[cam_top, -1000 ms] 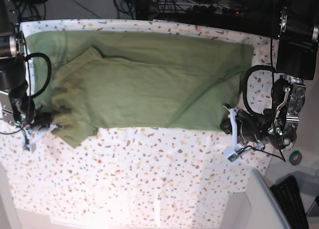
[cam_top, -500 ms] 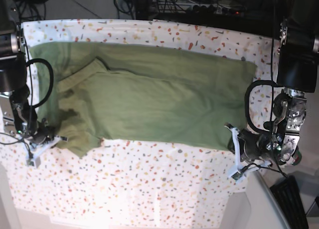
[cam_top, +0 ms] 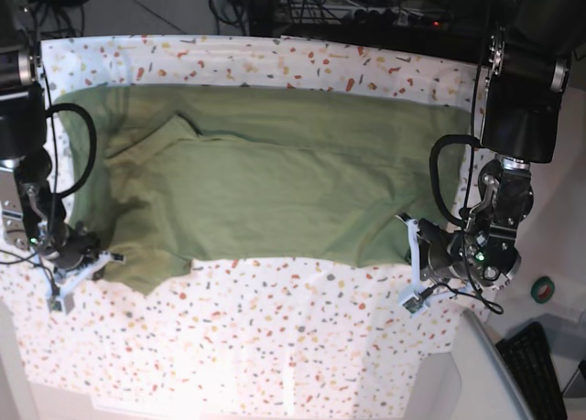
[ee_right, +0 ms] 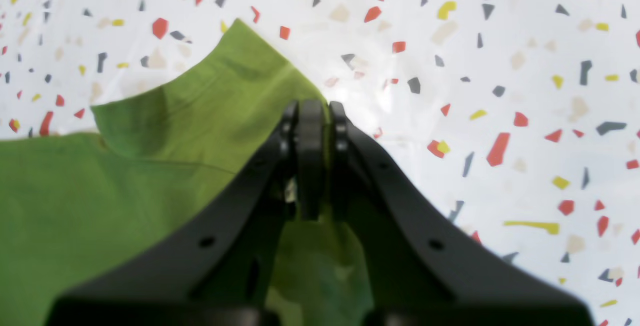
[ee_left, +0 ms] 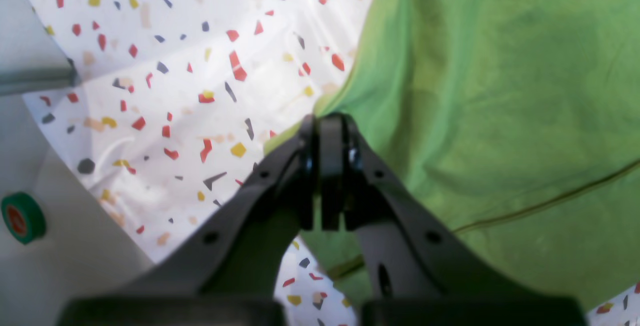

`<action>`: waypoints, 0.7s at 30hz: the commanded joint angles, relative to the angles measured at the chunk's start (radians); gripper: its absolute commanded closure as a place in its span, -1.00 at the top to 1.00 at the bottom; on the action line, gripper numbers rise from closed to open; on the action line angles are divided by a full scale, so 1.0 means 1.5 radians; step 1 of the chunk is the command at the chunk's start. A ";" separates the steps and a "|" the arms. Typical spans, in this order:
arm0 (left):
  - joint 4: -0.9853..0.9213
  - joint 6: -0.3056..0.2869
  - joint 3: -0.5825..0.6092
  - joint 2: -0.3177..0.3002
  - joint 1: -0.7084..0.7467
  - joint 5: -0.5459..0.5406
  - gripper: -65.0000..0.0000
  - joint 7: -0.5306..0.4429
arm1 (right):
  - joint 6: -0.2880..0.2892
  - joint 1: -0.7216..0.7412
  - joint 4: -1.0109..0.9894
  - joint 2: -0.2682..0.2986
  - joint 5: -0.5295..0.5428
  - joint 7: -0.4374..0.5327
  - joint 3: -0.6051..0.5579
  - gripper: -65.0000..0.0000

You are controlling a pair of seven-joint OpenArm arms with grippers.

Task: Layout the t-shirt on the table in an organized manner, then fold the t-shirt properly
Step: 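Fold the shirt lengthwise with both grippers, pulling the edge over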

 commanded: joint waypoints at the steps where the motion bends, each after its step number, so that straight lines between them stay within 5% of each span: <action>1: 0.012 0.000 -0.004 -0.006 -0.020 -0.003 -1.00 -0.010 | 0.001 0.013 0.018 0.018 0.001 0.015 0.004 -1.00; 13: 0.038 0.000 -0.008 -0.013 0.002 -0.001 -1.00 -0.010 | 0.001 -0.057 0.149 0.041 0.001 0.016 0.005 -1.00; 21: 0.071 0.000 -0.089 -0.023 0.040 -0.004 -1.00 -0.009 | 0.001 -0.082 0.156 0.047 0.001 0.015 0.004 -1.00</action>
